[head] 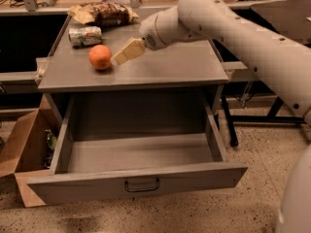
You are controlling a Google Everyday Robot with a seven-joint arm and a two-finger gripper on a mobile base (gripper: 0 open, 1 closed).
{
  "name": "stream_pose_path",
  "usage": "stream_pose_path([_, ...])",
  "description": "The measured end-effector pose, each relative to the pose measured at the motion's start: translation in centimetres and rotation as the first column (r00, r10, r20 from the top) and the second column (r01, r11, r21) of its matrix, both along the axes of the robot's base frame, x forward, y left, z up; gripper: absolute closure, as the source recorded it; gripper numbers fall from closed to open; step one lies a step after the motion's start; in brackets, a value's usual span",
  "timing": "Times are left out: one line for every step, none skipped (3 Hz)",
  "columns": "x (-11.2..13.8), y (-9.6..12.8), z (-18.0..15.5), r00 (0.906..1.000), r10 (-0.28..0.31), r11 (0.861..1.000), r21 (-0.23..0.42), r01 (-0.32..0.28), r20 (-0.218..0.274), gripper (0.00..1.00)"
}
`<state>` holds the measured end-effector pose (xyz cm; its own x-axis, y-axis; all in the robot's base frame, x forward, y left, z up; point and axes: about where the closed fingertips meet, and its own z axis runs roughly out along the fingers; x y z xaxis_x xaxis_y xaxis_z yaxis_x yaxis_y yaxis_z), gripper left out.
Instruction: Place orange into top drawer
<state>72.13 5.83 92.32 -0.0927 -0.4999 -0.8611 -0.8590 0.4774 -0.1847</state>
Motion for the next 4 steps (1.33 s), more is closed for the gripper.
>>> stream_pose_path([2.1, 1.9, -2.6, 0.9988, -0.039, 0.999, 0.018, 0.039, -0.029, 0.0])
stream_pose_path([3.2, 4.1, -4.5, 0.998, -0.038, 0.999, 0.033, 0.04, -0.051, 0.0])
stream_pose_path([4.0, 6.3, -5.4, 0.9978, -0.02, 0.998, 0.053, 0.023, -0.062, 0.0])
stream_pose_path([4.1, 8.1, -5.3, 0.9985, 0.009, 0.998, 0.07, -0.005, -0.055, 0.0])
